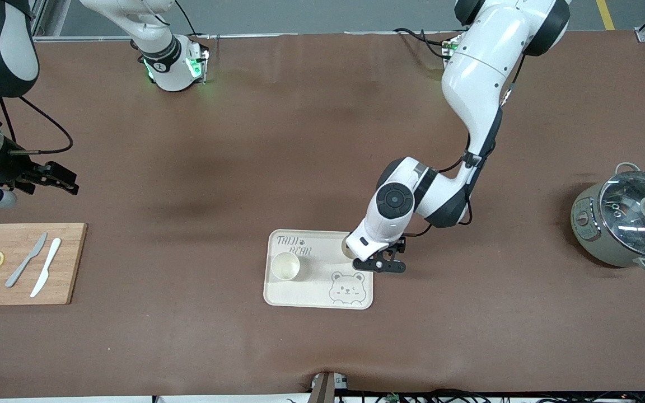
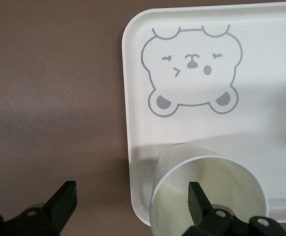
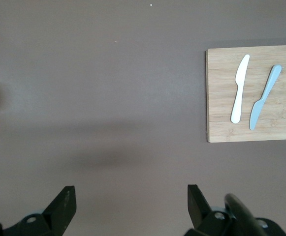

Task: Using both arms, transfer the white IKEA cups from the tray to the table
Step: 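Close the left gripper on the white cup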

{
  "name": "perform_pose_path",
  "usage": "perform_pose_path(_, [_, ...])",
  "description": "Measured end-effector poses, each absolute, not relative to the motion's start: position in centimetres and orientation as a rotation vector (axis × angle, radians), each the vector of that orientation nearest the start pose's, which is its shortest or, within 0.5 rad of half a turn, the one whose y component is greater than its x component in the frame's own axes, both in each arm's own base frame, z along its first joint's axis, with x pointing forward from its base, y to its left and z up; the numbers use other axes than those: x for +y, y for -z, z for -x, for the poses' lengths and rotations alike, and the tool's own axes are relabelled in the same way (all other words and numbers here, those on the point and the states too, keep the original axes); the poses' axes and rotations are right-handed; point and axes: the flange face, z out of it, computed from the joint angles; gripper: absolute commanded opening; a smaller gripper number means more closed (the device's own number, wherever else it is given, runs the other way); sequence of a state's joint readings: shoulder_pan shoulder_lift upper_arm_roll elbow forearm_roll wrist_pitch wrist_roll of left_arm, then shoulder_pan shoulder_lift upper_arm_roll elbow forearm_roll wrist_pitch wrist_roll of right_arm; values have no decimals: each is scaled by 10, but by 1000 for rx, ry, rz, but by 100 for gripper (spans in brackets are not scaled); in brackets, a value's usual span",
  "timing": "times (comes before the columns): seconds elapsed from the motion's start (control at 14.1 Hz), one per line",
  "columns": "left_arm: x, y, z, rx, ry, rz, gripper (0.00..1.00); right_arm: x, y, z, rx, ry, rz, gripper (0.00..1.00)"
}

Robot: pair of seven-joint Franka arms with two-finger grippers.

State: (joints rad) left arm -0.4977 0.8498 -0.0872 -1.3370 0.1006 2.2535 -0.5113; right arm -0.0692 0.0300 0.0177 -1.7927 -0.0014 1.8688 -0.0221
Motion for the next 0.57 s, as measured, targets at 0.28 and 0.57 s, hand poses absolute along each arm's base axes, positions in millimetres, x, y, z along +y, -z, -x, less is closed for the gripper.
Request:
perform_pose_path(0.28, [-398,-225,-633,162,107,3159,100,-30,-528,-576,46,72,3143,100])
perform_pose_path(0.57, [-398,-225,-633,156,108,3160,86,-30,-528,-576,46,72,3143,100])
